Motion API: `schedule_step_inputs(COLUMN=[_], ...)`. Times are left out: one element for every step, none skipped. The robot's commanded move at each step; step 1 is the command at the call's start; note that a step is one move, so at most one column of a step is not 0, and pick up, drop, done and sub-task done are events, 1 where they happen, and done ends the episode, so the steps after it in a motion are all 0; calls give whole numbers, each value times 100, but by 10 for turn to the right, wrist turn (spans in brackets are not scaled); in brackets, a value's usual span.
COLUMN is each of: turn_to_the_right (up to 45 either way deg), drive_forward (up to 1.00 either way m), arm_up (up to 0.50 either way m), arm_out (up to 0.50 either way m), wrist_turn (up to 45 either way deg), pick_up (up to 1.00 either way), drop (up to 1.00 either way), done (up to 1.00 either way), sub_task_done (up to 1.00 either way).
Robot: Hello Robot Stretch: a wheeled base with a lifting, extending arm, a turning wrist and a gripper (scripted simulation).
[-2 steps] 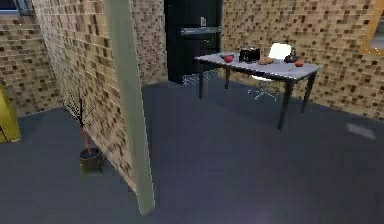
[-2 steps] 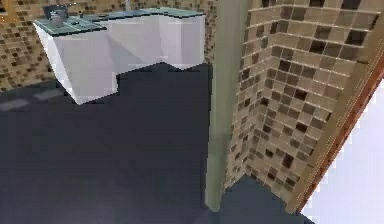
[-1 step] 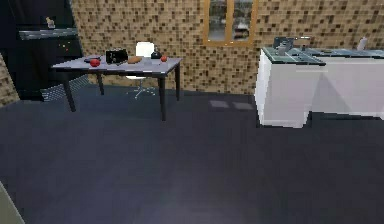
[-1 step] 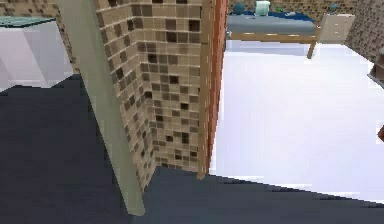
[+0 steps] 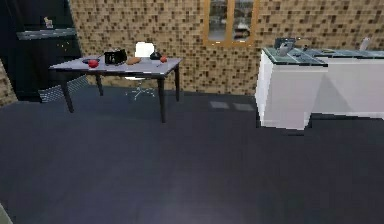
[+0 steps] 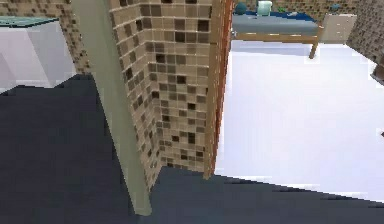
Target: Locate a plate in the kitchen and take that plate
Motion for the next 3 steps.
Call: schedule_step_inputs(turn_to_the_right=[90,0,450], drive_forward=[0,75,0], arm_up=[0,0,0], arm_out=[0,0,0], wrist_turn=[0,0,0], pick_up=[0,0,0], drop=[0,0,0], done=[0,0,0], sub_task_done=[0,0,0])
